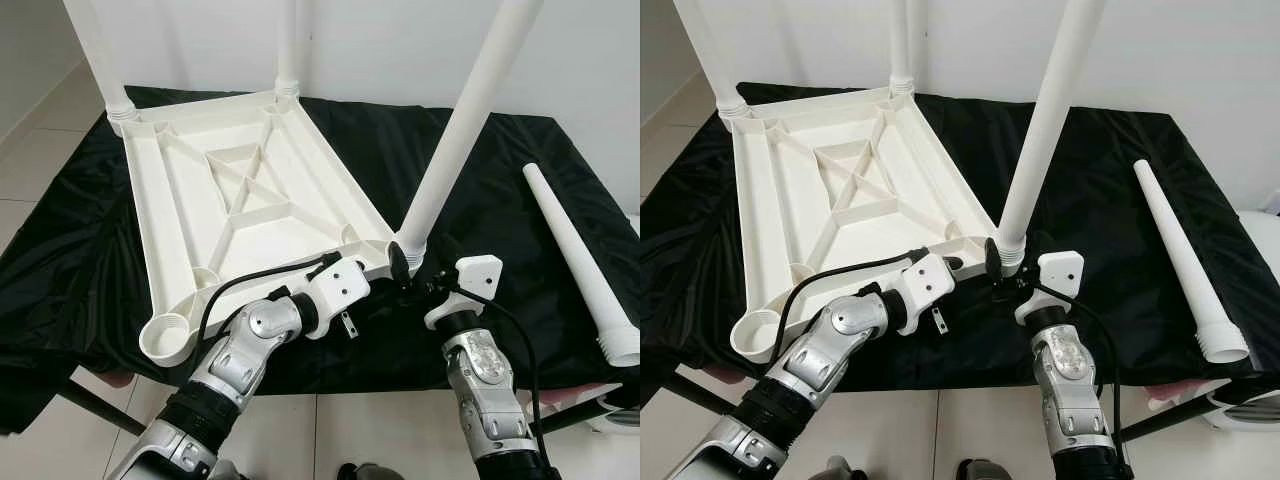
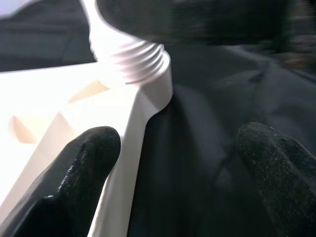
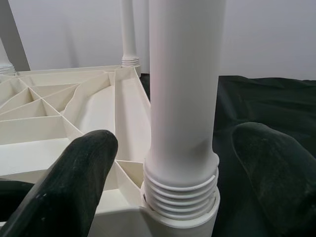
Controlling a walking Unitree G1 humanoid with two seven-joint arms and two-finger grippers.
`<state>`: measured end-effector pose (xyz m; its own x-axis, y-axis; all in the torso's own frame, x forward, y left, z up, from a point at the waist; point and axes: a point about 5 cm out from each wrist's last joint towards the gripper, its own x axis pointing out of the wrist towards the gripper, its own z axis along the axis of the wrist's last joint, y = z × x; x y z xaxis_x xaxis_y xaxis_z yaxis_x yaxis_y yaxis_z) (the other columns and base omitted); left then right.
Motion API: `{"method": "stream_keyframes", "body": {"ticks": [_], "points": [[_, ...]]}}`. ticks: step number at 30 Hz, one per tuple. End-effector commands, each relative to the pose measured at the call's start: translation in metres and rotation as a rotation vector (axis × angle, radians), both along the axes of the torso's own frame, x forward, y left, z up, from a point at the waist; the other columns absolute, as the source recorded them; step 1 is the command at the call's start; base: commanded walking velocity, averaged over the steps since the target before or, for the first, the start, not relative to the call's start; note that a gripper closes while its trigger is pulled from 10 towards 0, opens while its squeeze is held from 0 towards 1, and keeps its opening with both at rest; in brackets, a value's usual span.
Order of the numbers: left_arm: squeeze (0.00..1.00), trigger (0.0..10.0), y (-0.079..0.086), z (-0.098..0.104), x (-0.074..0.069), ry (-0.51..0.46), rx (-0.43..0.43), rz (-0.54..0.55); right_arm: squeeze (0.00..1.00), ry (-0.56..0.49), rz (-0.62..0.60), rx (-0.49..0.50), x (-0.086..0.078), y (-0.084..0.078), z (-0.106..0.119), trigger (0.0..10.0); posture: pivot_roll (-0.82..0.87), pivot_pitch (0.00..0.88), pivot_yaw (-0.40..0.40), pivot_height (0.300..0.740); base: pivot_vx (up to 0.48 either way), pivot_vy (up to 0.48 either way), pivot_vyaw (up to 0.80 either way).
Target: Building children table
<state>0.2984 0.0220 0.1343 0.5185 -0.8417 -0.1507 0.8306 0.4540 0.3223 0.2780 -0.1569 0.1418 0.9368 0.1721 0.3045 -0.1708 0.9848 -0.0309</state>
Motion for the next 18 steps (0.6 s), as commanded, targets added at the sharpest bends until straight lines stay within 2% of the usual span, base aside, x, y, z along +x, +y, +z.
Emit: {"method": "stream_keyframes", "body": {"ticks": [1,7,11,13,17,18], "points": [[0.00,10.0,0.0012,-0.0012,0.0025,0.030,-0.003,0.017,0.00,0.004,-0.016,0.003,-0.0025,-0.0024,-0.0019,10.0,-0.09,0.102,0.000,0.740,0.000,0.000,0.00],[0.00,10.0,0.0023,0.0011,0.0068,0.048,-0.021,0.044,0.00,0.005,-0.017,0.003,-0.0029,-0.0022,-0.0021,10.0,-0.09,0.099,0.000,0.740,0.000,0.000,0.00],[0.00,10.0,0.0020,0.0014,0.0093,0.099,-0.038,0.049,0.00,0.004,-0.017,0.001,-0.0035,-0.0018,-0.0019,10.0,-0.09,0.097,0.001,0.740,0.000,0.000,0.00],[0.00,10.0,0.0017,0.0006,0.0091,0.120,-0.034,0.046,0.00,0.004,-0.017,0.001,-0.0036,-0.0018,-0.0017,10.0,-0.09,0.096,0.002,0.740,0.000,0.000,0.00],[0.00,10.0,0.0017,-0.0063,0.0063,0.166,0.031,0.018,0.00,0.003,-0.018,-0.002,-0.0041,-0.0022,-0.0012,10.0,-0.10,0.096,0.001,0.740,0.000,0.000,0.00],[0.00,8.2,0.0020,-0.0073,0.0059,0.173,0.041,0.015,0.00,0.003,-0.018,-0.002,-0.0042,-0.0023,-0.0012,10.0,-0.10,0.096,0.001,0.740,0.000,0.000,0.00]]}}
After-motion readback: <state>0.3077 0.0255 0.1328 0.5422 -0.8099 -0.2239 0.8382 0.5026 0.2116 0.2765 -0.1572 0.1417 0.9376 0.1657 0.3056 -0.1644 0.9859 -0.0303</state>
